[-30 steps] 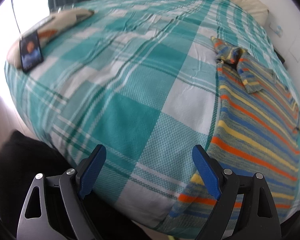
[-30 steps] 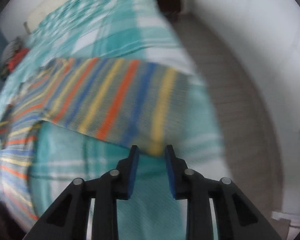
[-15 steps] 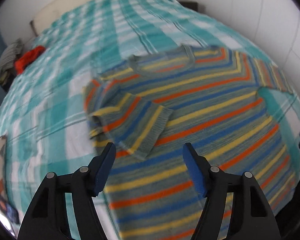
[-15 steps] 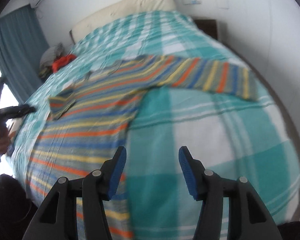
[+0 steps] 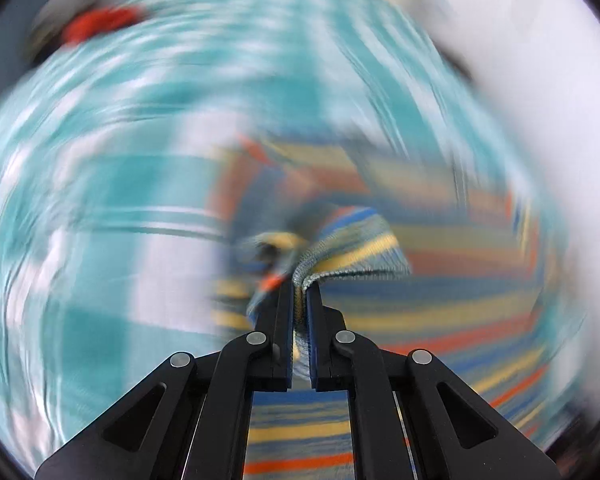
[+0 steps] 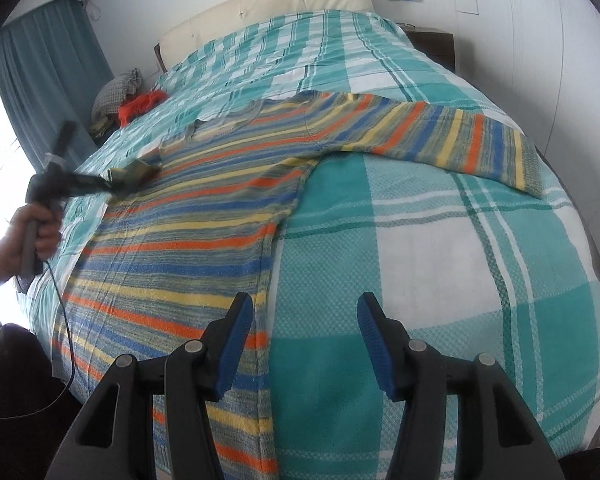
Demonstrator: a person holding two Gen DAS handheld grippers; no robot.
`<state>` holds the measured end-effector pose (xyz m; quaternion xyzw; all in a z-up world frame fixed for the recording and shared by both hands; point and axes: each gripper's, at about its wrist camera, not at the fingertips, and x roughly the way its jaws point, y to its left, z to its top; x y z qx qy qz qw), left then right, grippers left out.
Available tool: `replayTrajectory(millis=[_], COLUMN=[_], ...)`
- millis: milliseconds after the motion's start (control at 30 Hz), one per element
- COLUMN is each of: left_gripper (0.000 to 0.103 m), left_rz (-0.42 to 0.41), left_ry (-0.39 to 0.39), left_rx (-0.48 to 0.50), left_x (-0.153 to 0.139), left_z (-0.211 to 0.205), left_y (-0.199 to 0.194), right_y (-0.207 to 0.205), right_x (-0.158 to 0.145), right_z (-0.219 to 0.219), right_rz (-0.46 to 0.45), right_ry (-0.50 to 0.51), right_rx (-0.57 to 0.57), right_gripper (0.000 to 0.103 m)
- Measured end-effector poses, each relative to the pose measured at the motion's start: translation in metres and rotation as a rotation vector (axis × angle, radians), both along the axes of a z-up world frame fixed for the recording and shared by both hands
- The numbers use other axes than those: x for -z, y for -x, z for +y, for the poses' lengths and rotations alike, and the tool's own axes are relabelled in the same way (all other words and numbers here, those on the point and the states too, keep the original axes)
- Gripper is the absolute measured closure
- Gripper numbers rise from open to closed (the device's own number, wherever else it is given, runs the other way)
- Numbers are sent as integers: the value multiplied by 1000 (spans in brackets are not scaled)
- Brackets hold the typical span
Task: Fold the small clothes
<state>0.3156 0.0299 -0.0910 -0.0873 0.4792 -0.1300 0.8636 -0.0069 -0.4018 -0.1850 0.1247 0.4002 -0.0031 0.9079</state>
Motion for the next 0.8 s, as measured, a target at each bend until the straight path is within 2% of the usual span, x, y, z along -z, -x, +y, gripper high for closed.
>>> replayTrajectory(millis=[67,100,200,267,400,533,700,733,800], left_gripper=[99,99,99,99,100,100,98,93,92], left_rz=[10,21,87,128,158,184,220,208,199], left_ry=[105,110,58,33,-13,36,74,62,4], left_rx=[-203,-306,-461,-492,-491,-561,-571,-580,-665], left_x=[-9,-7,15,31,52,66,82,80,77], left_z=[72,107,170,190,192,203,213,216,230], left_y=[-2,-3,-6,-6,3,11,10,13,25], right_y=[1,1,-2,-4,-6,-7,-10,-10,-10], right_x=[-1,-1,2,5,9,11,18,18,18], right_z=[1,1,3,6,15,20,18,18,16], right_rz=[-6,-9,-2,10,24,32,55,58,56], right_ry=[6,12,7,4,22,45,40,40,41], right_rx=[-3,-5,-17,-27,-59,-69,-69,-68,-60], right_gripper=[49,48,49,49,49,49,48,49,49])
